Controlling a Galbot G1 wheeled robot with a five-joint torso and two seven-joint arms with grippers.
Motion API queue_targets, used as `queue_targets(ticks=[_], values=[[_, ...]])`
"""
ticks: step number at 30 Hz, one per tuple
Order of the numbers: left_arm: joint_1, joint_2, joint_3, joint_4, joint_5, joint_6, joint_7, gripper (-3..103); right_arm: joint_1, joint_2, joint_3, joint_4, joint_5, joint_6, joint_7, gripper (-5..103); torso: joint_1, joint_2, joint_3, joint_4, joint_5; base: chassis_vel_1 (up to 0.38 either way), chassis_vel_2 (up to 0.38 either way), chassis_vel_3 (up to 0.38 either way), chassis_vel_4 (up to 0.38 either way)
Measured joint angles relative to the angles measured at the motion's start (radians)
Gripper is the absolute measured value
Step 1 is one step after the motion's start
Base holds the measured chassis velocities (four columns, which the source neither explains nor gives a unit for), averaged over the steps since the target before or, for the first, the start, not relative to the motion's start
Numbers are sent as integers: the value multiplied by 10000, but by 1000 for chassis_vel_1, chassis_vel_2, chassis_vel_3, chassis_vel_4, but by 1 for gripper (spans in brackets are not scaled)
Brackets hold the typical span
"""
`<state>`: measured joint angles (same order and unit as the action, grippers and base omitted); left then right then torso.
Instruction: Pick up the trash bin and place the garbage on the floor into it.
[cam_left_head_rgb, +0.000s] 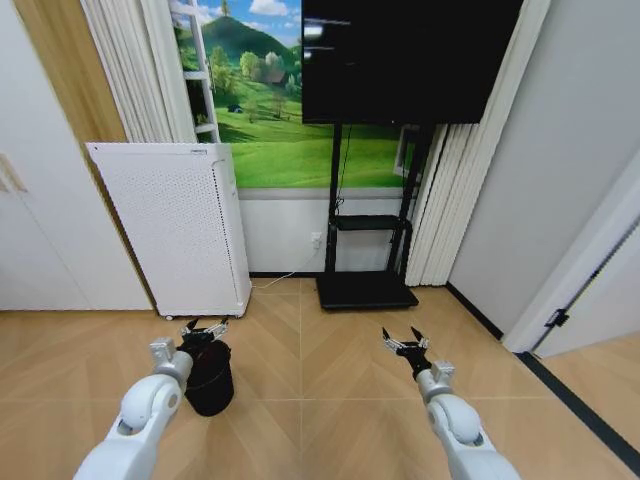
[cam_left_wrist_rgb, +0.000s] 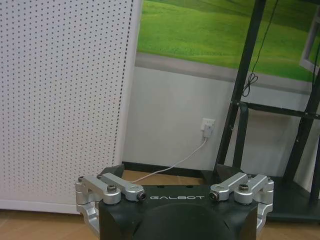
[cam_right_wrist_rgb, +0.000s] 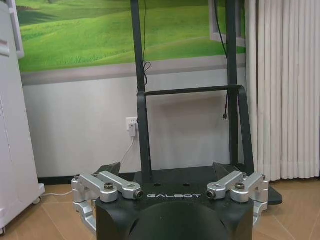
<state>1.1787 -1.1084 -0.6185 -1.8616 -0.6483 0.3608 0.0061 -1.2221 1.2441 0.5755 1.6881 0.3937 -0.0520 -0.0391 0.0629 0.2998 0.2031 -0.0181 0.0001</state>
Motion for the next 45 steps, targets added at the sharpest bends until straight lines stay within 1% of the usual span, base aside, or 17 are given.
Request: queue_targets(ticks=[2, 3, 5, 6, 7, 8, 9, 12, 13, 15, 18, 24, 26, 29, 32, 37, 45], values=[[-52, 25, -22, 363, 401, -303, 383, 100, -3, 21, 20, -2, 126, 0, -15, 100, 25, 72, 45, 1, 0, 0, 0, 0, 0], [-52, 25, -22, 363, 401, -303, 383, 100, -3, 21, 20, -2, 126, 0, -15, 100, 25, 72, 45, 1, 0, 0, 0, 0, 0], [-143, -3, -21, 1030, 1224, -807, 512, 100, -60, 15, 76, 52, 206, 0, -39, 100, 76, 216, 143, 2, -3, 0, 0, 0, 0], [-143, -3, -21, 1030, 1224, -807, 512, 100, -60, 15, 76, 52, 206, 0, -39, 100, 76, 216, 143, 2, -3, 0, 0, 0, 0], [-150, -56, -64, 1278, 1693, -1047, 494, 100, -108, -3, 121, 104, 246, 0, -39, 100, 101, 298, 200, 1, -4, 0, 0, 0, 0], [-149, -98, -126, 1567, 2226, -1478, 515, 100, -157, -29, 184, 131, 254, 19, -39, 100, 134, 395, 261, 2, -1, 0, 0, 0, 0], [-149, -98, -126, 1567, 2226, -1478, 515, 100, -157, -29, 184, 131, 254, 19, -39, 100, 134, 395, 261, 2, -1, 0, 0, 0, 0], [-192, -148, -203, 1851, 3126, -2124, 755, 100, -212, -35, 271, 163, 200, 112, -40, 100, 203, 585, 383, 2, -1, 0, 0, 0, 0], [-192, -148, -203, 1851, 3126, -2124, 755, 100, -212, -35, 271, 163, 200, 112, -40, 100, 203, 585, 383, 2, -1, 0, 0, 0, 0], [-237, -190, -208, 1892, 3395, -2359, 839, 100, -223, -11, 300, 166, 97, 174, -40, 100, 233, 690, 457, 0, -1, 0, 0, 0, 0], [-258, -271, -232, 1894, 3513, -2487, 840, 100, -251, 24, 309, 188, -3, 222, -40, 100, 277, 811, 535, -1, -1, 0, 0, 0, 0], [-251, -395, -321, 1890, 3532, -2494, 691, 100, -306, 47, 334, 214, -94, 276, -40, 100, 347, 1020, 674, 0, -1, 0, 0, 0, 0], [-249, -455, -331, 1837, 3336, -2414, 526, 100, -331, 37, 340, 213, -123, 308, -39, 100, 371, 1099, 728, 0, -1, 0, 0, 0, 0], [-243, -475, -331, 1810, 3280, -2378, 492, 100, -338, 35, 339, 213, -128, 309, -40, 100, 379, 1119, 742, 0, -1, 0, 0, 0, 0], [-200, -670, -329, 1712, 3108, -2176, 292, 100, -319, -18, 324, 197, -188, 316, -44, 100, 439, 1279, 842, 1, -1, 0, 0, 0, 0], [-186, -781, -325, 1702, 3058, -2102, 221, 100, -272, -76, 305, 165, -187, 316, -50, 100, 494, 1422, 928, 1, -1, 0, 0, 0, 0], [-170, -947, -285, 1605, 2913, -1942, 84, 100, -262, -180, 256, 32, -187, 355, -136, 100, 627, 1777, 1149, -1, -1, 0, 0, 0, 0]])
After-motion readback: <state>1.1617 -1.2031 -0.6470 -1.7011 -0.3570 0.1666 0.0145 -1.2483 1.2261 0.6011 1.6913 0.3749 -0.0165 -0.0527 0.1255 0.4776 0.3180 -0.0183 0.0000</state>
